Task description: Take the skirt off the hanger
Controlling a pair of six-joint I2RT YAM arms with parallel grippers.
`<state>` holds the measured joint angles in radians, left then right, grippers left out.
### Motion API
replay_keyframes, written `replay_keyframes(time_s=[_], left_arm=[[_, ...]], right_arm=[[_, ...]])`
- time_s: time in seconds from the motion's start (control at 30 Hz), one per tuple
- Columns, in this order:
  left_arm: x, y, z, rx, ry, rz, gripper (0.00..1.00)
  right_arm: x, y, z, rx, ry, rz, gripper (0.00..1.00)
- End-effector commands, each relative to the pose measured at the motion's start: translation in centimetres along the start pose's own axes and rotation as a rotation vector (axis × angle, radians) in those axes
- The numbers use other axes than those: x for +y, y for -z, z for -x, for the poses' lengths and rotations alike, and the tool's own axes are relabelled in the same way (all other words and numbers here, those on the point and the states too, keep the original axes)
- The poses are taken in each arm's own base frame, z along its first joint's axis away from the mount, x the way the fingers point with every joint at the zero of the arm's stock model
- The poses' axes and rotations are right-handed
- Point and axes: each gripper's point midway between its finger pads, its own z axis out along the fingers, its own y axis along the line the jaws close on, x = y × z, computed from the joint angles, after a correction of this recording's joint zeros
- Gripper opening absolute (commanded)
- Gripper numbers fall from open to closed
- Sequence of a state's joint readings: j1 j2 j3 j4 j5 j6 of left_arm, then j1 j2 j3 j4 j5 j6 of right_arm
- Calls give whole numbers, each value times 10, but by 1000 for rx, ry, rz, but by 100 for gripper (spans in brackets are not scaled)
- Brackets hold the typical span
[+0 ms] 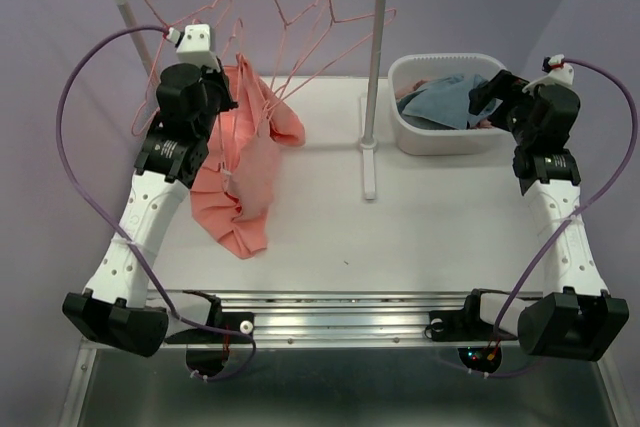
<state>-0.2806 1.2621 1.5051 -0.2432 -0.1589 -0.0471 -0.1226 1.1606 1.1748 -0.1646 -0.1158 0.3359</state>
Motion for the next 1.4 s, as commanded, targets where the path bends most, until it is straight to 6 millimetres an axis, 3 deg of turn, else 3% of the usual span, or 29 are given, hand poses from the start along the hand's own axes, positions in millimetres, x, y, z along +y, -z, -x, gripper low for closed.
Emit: replay_keyframes(time_s=[0.0,0.17,0.2,0.3,0.33,0.5,0.6,0.8,0.9,0.93,1.0,1.03,1.13,1.33,1.37], left_arm=[[1,25,22,-149,149,15,0],[9,25,-32,-67,229,89,0],[11,23,-51,-38,232,101,0],[11,28,-68,-33,265,94,0],[11,28,-72,-30,271,97,0],[6,19,-109,16,305,104,0],[0,10,-126,38,308,96,0],[-3,1,-129,27,335,100,0],[-3,-1,-129,19,339,106,0],[-2,-2,-130,22,339,111,0],[-2,-4,-131,21,350,120,0],[-2,-5,-133,25,350,123,0],[-3,-7,-131,13,357,121,0],[-4,-8,-125,4,344,121,0],[-3,-8,-125,6,343,126,0]], right_arm=[[13,0,-9,24,3,77,100],[34,6,-47,111,22,197,100],[38,8,-54,128,25,221,100],[67,19,-85,201,45,335,100],[64,19,-92,214,46,332,100],[126,59,-171,368,75,569,100],[156,85,-203,442,103,717,100],[198,131,-250,476,228,940,100],[223,152,-254,409,233,1073,100],[235,167,-265,425,239,1144,100],[252,178,-269,384,247,1220,100],[262,188,-282,406,254,1254,100],[284,188,-286,339,248,1273,100],[324,180,-319,282,226,1310,100],[335,174,-310,223,204,1316,100]])
